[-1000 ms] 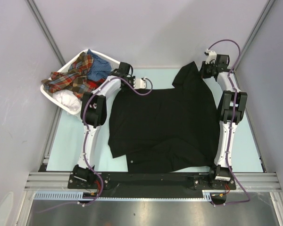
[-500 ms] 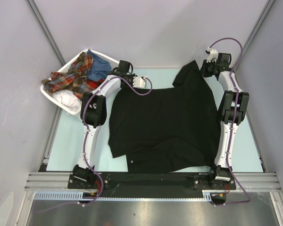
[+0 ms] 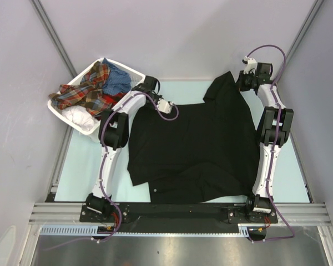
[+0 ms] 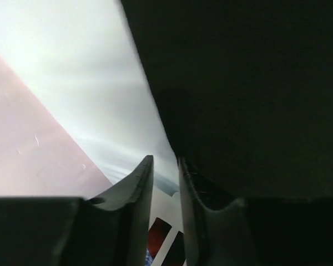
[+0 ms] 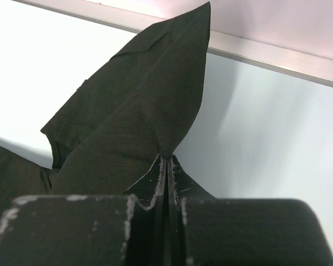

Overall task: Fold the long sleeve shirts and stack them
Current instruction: Fold the shirt

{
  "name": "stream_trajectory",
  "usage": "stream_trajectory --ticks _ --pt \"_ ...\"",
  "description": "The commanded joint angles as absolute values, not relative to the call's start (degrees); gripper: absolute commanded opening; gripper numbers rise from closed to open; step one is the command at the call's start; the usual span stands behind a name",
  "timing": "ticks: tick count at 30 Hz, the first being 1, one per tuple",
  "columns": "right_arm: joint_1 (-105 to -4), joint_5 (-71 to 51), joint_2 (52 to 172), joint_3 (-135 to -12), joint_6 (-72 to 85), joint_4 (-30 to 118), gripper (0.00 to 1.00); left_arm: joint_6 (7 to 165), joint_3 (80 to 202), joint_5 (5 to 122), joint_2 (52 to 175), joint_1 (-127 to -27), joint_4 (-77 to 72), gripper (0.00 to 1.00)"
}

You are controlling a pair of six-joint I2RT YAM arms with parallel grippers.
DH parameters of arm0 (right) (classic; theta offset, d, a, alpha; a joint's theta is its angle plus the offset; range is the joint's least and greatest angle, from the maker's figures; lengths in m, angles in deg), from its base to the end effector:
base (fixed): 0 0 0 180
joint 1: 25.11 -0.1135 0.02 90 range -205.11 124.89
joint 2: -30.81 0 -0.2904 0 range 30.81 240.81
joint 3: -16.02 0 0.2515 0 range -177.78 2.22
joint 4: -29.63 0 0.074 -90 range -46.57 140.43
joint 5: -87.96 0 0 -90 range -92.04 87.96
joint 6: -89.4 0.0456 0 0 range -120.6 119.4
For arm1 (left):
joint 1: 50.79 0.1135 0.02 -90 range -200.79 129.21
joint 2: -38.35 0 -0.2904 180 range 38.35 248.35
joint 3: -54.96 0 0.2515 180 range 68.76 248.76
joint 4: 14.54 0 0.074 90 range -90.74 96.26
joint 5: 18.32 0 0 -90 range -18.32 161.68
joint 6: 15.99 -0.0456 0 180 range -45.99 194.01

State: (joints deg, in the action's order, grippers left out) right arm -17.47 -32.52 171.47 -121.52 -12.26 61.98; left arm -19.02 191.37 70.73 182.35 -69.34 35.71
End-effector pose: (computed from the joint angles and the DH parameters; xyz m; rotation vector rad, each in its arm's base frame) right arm 0.5858 -0.0552 0.2182 -0.3678 2.0855 0.3821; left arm 0.5381 -0.1814 0.1497 2.1950 1.4847 0.4448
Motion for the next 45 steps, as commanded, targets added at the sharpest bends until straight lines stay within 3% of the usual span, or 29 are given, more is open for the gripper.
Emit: stream_trajectory --ticks 1,3,4,5,17,30,32,33,36,40,45 --pt "-16.8 -32.9 169.4 -121.8 -13.3 59.4 0.0 -26.8 192.1 71.6 185.6 -70.2 46.3 0.2" --pt "-16.7 -32.8 169.5 -121.7 -13.2 59.4 0.0 -28.4 192.2 71.6 185.8 -70.6 47.9 0.11" --pt "-16.7 -32.8 169.5 -121.6 -13.2 59.4 0.0 -28.5 192.7 71.6 185.9 -70.8 48.5 0.01" --pt "-16.7 -32.8 169.5 -121.5 -13.2 59.5 0.0 -28.3 192.8 71.6 185.9 -70.9 48.5 0.0" --pt "-16.1 -33.9 166.2 -120.9 -12.6 60.1 0.0 -22.4 196.5 67.0 178.1 -69.5 42.8 0.0" --pt "-15.8 -36.7 158.9 -113.5 -12.7 59.3 0.0 -21.6 187.3 69.6 170.0 -69.7 41.5 0.0" --pt "-15.8 -36.8 158.9 -113.3 -12.6 59.4 0.0 -21.5 188.6 71.6 172.4 -70.0 42.0 0.12" --pt "-15.9 -36.8 159.0 -113.0 -12.4 59.1 0.0 -21.9 189.9 71.6 173.0 -70.1 42.7 0.32" --pt "-16.0 -36.8 159.0 -112.8 -12.1 58.5 0.0 -23.3 190.9 71.6 175.3 -70.3 43.1 0.51" --pt "-16.0 -36.7 159.9 -113.7 -12.3 58.5 0.0 -25.6 196.2 73.5 181.2 -70.5 43.5 0.59" --pt "-16.0 -36.3 161.7 -115.5 -12.3 58.7 0.0 -31.4 198.4 76.1 185.1 -70.6 44.1 0.61"
